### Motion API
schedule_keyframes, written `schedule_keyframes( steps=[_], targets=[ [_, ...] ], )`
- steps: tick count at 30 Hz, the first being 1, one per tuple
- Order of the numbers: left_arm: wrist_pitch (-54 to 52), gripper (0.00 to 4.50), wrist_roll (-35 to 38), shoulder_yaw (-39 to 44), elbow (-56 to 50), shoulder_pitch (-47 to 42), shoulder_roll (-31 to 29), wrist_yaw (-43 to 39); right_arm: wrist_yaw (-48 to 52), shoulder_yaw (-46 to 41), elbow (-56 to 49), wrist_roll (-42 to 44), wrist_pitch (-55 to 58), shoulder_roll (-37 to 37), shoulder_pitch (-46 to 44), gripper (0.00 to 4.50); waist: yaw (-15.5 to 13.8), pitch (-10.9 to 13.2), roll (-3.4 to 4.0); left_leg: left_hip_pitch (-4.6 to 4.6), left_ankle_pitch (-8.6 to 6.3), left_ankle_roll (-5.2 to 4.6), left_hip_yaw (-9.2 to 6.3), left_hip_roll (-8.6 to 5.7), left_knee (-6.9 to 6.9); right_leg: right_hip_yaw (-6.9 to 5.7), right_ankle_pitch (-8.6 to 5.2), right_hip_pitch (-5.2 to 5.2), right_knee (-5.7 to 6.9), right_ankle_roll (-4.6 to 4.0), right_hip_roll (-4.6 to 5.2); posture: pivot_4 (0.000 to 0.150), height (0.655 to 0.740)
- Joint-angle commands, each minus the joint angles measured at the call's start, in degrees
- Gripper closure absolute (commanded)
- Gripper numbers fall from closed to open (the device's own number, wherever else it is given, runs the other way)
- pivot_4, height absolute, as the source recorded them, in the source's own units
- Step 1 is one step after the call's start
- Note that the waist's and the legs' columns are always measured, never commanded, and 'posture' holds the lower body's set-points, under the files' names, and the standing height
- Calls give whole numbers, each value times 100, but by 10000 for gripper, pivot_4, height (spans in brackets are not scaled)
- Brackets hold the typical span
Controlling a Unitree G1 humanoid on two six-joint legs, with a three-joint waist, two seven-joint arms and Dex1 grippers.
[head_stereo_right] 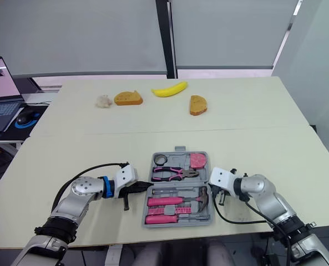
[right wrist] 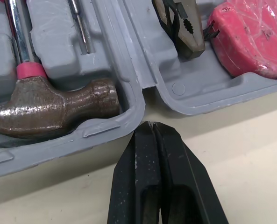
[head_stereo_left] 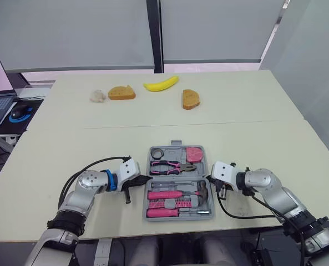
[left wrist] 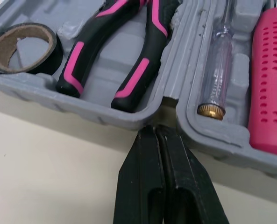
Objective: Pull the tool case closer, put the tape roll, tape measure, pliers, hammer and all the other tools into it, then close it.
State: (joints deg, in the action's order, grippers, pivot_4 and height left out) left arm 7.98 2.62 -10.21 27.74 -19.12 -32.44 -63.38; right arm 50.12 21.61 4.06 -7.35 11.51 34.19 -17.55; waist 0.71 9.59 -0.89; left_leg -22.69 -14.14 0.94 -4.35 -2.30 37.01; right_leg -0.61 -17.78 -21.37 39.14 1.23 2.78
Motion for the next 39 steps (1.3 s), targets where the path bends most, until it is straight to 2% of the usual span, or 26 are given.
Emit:
schedule_keyframes(
  steps=[1, 14, 27, 39],
  targets=[
    [164, 44850, -29, -18, -99, -111, 41, 36, 94, 61, 25, -59, -266, -44, -124, 45000, 0, 0, 0, 0, 0, 0, 0, 0, 0, 0, 0, 0, 1, 0, 0, 1500, 7400],
    [154, 44850, 53, -157, -627, 77, 81, -243, 297, 100, -164, -8, -519, -116, -11, 45000, -4, 0, 0, -2, 0, 0, 1, -1, 2, 2, 0, 0, -2, 0, 0, 1500, 7400],
    [9, 44850, 56, -118, -1024, 438, -26, -277, 445, 187, -958, 1, -87, -12, 561, 45000, -22, 0, 0, -1, 0, 0, 0, -1, 1, 2, 0, 1, -2, 0, 1, 1500, 7400],
    [-150, 44850, 88, -40, -1272, 660, -150, -267, 401, 206, -999, -42, 5, -86, 568, 45000, -18, -1, 0, 1, 0, 0, 0, 0, 0, 3, 0, 1, -2, 0, 0, 1500, 7400]
  ],
)
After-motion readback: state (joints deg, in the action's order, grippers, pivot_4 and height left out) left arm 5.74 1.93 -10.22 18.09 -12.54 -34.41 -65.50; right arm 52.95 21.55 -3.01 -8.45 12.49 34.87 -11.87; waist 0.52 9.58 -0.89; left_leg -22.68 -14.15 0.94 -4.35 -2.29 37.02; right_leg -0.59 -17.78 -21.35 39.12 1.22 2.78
